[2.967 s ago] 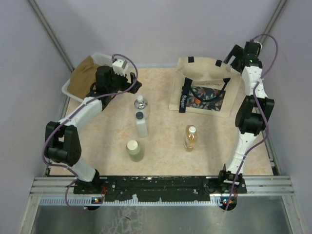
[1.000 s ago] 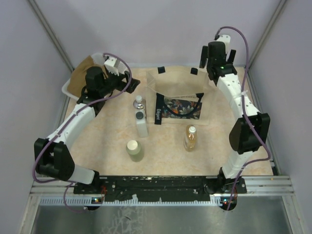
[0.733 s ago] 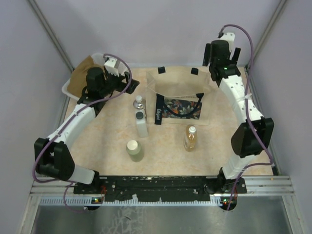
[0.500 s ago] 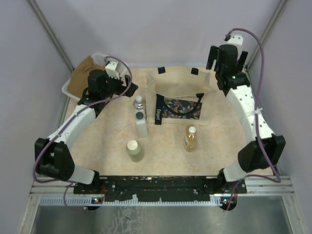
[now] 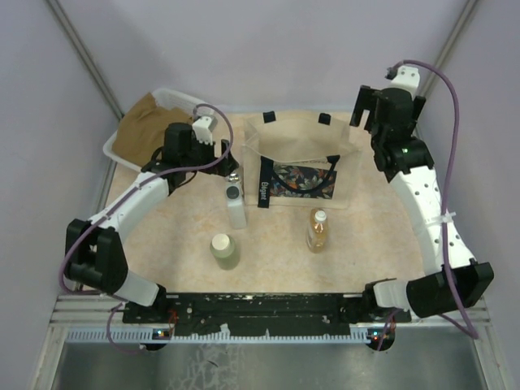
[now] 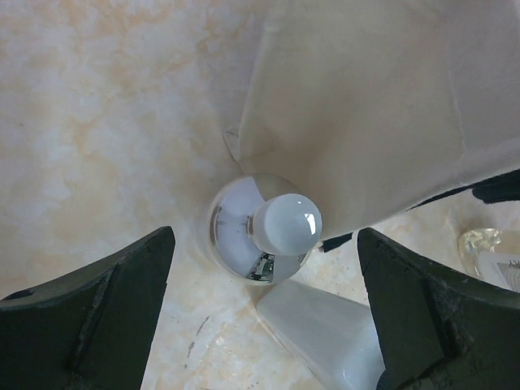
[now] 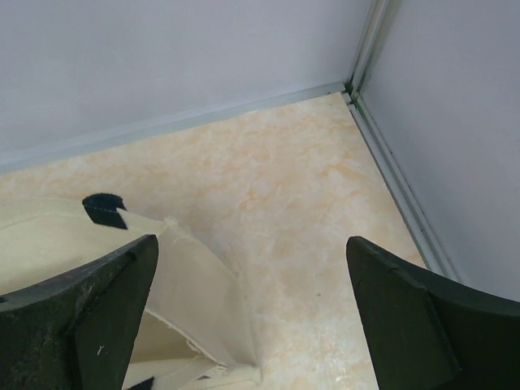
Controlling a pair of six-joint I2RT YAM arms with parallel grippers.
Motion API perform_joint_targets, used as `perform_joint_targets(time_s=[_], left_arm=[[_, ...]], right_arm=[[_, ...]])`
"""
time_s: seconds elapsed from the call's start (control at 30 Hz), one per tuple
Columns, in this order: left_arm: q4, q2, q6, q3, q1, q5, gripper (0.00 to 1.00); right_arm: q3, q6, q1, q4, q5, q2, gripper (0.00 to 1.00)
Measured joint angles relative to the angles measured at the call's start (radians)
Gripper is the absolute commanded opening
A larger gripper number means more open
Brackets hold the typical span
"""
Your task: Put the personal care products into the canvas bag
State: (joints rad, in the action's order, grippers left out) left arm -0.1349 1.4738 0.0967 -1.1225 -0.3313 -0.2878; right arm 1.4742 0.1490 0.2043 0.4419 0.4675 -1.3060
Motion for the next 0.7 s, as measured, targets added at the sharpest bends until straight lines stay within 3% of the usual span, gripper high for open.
perform_joint_targets(time_s=[0.7], left_arm=[[-0.122, 0.235, -0.008, -0.108, -0.073, 0.088, 0.99]], right_arm=[[-0.087, -0.015, 0.000, 0.037, -0.017, 0.103, 0.99]])
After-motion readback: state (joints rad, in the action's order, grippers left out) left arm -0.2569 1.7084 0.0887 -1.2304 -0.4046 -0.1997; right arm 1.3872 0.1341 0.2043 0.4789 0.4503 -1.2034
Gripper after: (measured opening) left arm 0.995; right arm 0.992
